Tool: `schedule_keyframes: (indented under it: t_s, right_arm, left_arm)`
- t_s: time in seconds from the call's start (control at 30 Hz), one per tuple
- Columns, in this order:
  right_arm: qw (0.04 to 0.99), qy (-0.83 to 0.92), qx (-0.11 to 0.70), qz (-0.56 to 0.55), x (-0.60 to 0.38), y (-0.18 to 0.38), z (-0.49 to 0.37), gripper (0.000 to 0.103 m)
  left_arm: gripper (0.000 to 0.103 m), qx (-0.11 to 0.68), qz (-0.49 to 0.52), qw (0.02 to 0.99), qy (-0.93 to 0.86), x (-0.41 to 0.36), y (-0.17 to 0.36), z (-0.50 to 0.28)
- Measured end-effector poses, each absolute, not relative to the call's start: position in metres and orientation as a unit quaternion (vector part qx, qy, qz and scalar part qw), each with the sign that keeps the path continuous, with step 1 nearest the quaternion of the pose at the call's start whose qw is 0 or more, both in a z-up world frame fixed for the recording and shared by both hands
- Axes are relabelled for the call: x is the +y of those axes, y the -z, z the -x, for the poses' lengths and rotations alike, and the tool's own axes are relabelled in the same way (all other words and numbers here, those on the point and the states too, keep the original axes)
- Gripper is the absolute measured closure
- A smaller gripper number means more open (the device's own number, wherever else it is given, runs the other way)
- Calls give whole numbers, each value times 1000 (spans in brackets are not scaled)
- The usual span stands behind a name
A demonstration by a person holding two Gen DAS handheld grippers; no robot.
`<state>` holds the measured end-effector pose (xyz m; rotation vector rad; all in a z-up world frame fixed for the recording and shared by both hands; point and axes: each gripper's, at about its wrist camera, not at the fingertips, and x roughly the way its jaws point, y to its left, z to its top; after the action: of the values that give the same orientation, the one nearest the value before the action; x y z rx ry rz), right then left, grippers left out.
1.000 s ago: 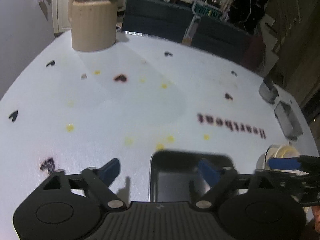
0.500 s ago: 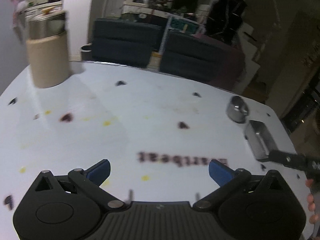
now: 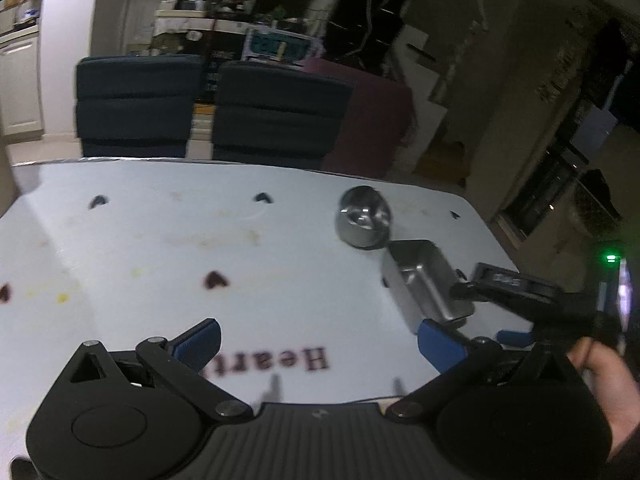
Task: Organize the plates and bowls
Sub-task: 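Move both tools to the larger rectangular steel tray, right tool gripping its rim, then close the left tool on the rectangular tray rim while the right tool holds it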
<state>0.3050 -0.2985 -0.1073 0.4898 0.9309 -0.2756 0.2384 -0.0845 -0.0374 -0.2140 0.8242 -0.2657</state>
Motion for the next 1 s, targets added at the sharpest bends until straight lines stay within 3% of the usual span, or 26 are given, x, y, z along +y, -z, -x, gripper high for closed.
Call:
schedule_keyframes:
  t_s: [0.2, 0.33, 0.47, 0.83, 0.87, 0.93, 1.0]
  right_arm:
    - [814, 149, 469, -308, -321, 138, -315, 16]
    - [817, 134, 476, -296, -323, 148, -319, 20]
    - [816, 112, 492, -281, -322, 153, -322, 34]
    - [850, 108, 477, -196, -337, 143, -315, 37]
    - [854, 110, 473, -186, -341, 141, -316, 40]
    - [861, 107, 465, -178, -347, 142, -319, 59]
    - [861, 98, 464, -182, -354, 138, -318, 86]
  left_arm:
    - [0, 385, 73, 908, 149, -115, 43, -262]
    - [0, 382, 92, 906, 154, -127, 51, -282]
    - [0, 371, 95, 910, 158, -143, 60, -303]
    - [1, 365, 17, 911, 189, -194, 87, -330]
    - [3, 368, 16, 910, 191, -195, 89, -332]
    - [7, 371, 23, 908, 191, -195, 92, -335]
    - [11, 377, 37, 905, 193, -196, 95, -338]
